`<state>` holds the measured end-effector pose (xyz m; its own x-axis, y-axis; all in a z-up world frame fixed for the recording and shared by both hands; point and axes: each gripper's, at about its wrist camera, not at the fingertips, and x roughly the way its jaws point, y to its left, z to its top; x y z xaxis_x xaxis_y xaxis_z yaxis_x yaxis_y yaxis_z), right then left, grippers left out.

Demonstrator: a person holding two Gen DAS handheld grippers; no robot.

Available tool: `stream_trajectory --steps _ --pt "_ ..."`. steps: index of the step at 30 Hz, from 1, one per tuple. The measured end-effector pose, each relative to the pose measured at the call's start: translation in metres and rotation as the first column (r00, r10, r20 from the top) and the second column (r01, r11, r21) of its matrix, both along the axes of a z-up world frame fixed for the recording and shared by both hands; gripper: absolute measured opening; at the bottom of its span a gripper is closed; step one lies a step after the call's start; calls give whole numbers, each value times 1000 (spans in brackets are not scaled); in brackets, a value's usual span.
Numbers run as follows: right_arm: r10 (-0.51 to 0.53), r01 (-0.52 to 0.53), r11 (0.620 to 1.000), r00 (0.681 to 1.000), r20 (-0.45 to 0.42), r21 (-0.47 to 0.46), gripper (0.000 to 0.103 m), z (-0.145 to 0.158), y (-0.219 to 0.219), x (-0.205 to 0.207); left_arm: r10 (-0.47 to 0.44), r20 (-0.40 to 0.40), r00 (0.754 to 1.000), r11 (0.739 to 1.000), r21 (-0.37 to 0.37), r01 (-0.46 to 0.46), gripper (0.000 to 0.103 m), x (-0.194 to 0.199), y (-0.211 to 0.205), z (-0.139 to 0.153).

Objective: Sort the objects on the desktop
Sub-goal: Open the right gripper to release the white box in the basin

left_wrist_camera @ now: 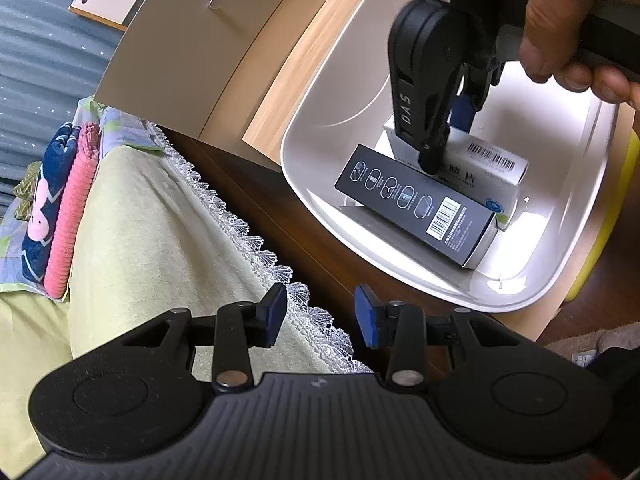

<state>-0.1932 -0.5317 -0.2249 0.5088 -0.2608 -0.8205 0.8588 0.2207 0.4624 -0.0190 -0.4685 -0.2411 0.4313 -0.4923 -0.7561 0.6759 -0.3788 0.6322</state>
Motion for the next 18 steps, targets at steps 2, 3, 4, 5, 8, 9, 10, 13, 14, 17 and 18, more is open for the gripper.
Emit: stream_trajectory --steps 2,3,4,5,8,9,10,13,14,17,18 --pt "6 -6 1000 1000 7 -3 28 4 1 -1 1 -1 1000 1000 -1 -1 46 1 1 0" --pt "10 -10 1000 1000 11 -5 28 6 2 -2 2 -2 1000 1000 -2 -2 46 1 1 0" --pt "13 -13 1000 1000 15 -6 28 9 3 -3 3 -3 1000 1000 -1 -3 46 2 1 0" --pt "16 -16 1000 1000 19 -8 29 11 3 -3 4 -4 1000 1000 -1 -4 46 3 2 0" --pt "56 -56 998 998 13 -25 32 20 7 -6 8 -6 1000 1000 0 -8 46 4 3 0" --pt "81 -81 996 997 3 -31 34 23 9 -7 9 -7 1000 1000 0 -9 46 4 3 0" --pt "110 -111 993 994 -10 -39 35 26 10 -7 9 -8 1000 1000 -1 -9 46 4 3 1" --pt "233 -239 968 969 -82 -73 35 34 19 -3 9 -7 1000 1000 -2 -9 46 4 4 1" --pt "278 -288 954 954 -110 -81 35 36 22 -1 8 -6 1000 1000 0 -8 46 4 4 1" --pt "412 -426 902 897 -160 -70 35 40 30 8 10 -4 1000 1000 4 -10 46 5 6 0" --pt "453 -469 881 874 -176 -60 35 40 33 12 11 -3 1000 1000 6 -11 46 5 7 0"
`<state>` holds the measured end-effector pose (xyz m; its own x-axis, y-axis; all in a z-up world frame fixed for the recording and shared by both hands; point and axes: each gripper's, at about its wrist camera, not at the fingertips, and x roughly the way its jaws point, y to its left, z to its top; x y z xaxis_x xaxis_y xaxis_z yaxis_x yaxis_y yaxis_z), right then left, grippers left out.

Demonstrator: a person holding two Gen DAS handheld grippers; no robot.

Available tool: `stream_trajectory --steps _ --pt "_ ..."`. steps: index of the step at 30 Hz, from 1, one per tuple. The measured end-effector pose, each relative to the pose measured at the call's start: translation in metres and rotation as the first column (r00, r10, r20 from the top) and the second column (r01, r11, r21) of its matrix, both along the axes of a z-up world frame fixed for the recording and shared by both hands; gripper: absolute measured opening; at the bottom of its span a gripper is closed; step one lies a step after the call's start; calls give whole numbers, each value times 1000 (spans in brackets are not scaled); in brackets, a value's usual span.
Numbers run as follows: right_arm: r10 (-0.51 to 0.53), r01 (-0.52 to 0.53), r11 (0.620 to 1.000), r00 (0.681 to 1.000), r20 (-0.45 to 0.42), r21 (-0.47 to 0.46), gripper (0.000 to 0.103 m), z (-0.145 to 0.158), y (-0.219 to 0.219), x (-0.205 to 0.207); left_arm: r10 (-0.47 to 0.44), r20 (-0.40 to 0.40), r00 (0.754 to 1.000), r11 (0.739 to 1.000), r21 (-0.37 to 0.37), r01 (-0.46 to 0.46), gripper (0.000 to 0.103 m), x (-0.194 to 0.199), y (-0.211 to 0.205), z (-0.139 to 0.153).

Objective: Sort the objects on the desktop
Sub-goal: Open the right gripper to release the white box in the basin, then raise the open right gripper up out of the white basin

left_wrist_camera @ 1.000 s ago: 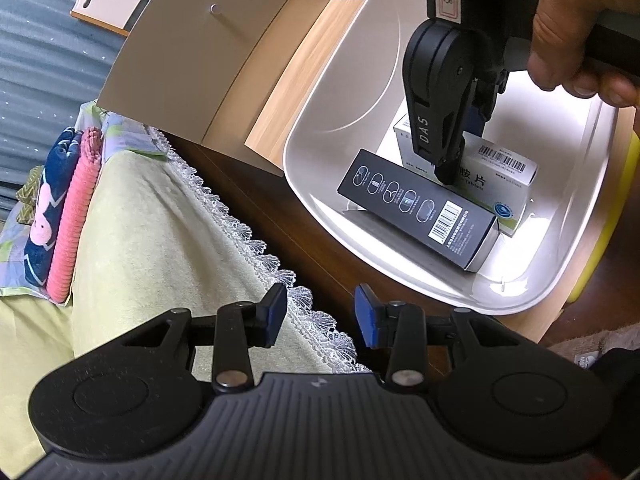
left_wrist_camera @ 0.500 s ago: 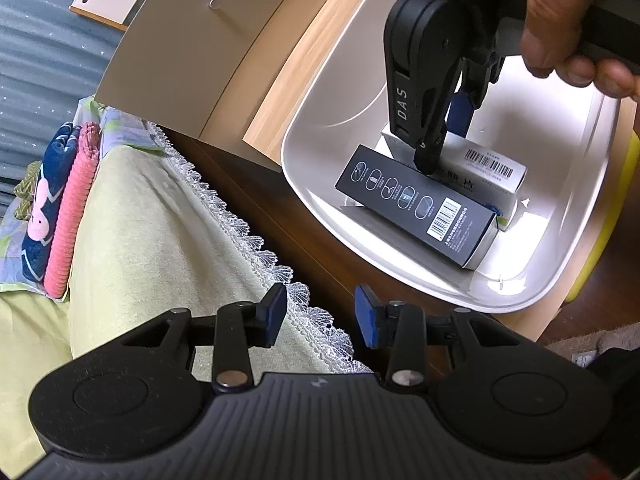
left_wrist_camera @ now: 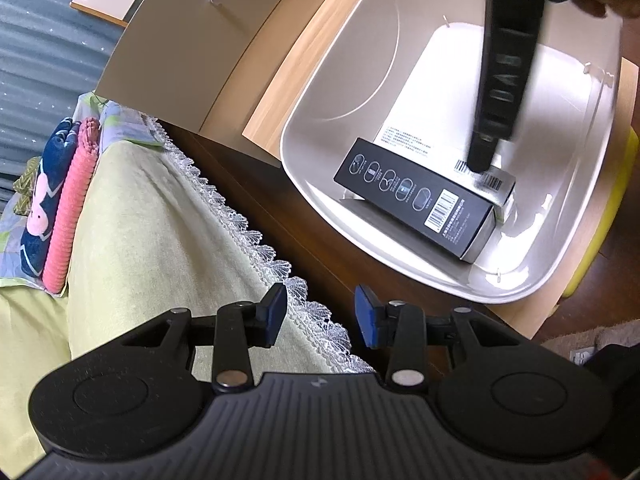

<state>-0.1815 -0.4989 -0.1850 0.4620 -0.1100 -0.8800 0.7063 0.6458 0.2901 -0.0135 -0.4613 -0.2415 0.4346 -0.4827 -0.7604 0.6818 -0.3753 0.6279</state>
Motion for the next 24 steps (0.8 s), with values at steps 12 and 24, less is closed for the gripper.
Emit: stream_trajectory --steps 12,24 --pt "139 -134 990 979 -152 43 31 -25 18 17 18 -11 1000 1000 2 -18 46 6 4 0" --pt "136 -142 990 976 -172 -18 25 -23 24 13 20 -13 1000 1000 4 -20 46 6 3 0"
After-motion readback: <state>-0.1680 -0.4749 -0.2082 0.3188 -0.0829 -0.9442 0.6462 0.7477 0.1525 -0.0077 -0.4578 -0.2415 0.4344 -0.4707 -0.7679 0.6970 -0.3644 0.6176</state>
